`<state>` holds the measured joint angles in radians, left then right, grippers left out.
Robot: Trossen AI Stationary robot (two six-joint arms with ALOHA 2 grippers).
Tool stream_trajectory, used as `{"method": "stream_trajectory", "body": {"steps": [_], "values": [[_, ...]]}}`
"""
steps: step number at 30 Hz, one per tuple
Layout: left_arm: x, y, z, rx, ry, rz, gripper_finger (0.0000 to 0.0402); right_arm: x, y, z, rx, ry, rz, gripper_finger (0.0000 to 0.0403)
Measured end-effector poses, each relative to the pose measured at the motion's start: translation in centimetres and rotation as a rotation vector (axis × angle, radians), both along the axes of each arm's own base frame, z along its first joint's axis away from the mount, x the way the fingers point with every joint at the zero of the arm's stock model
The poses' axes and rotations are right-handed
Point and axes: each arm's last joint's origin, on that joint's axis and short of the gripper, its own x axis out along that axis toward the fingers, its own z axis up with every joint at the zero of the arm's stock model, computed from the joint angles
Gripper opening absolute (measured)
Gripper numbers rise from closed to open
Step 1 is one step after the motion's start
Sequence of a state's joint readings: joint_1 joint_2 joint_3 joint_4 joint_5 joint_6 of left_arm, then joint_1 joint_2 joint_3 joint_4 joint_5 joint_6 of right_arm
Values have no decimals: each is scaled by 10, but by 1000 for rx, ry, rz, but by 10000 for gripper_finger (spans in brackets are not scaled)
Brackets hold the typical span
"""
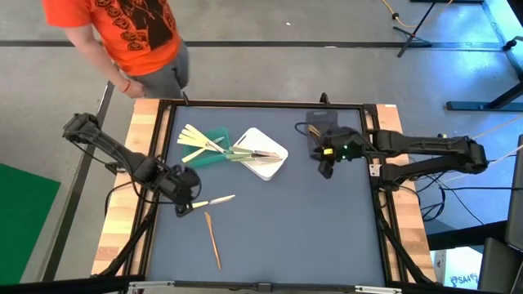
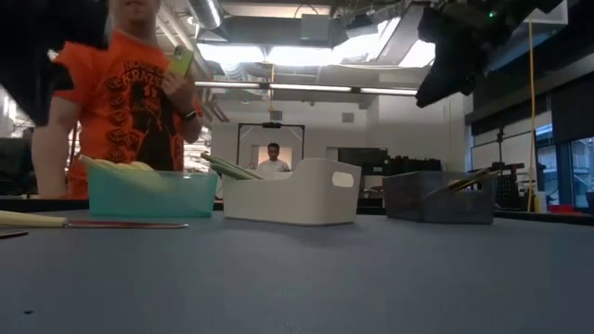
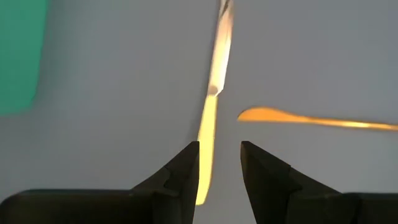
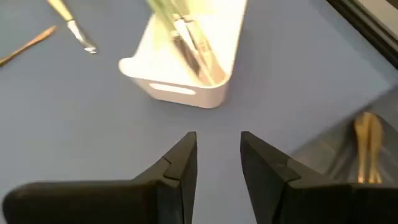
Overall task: Sort silverware by color (type)
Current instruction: Put the yellow table knife into the green bin
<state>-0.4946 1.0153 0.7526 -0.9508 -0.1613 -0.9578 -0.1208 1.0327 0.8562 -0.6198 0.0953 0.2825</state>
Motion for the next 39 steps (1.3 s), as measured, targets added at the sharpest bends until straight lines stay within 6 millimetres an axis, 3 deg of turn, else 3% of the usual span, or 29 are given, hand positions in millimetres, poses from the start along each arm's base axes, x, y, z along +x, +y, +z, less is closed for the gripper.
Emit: {"method": "stream_trajectory", "body": {"steps": [7,18,39], "values": [[-9,0,-28,7,69,27,111,2,17,1,-2,-6,84,111],[-16,-8,-70,-51,2,-49,111,2,34,1,-75,-3,109,111],[-24,-18,-79,20,-6,-116,111,2,34,1,-94,-2,95,111]]}}
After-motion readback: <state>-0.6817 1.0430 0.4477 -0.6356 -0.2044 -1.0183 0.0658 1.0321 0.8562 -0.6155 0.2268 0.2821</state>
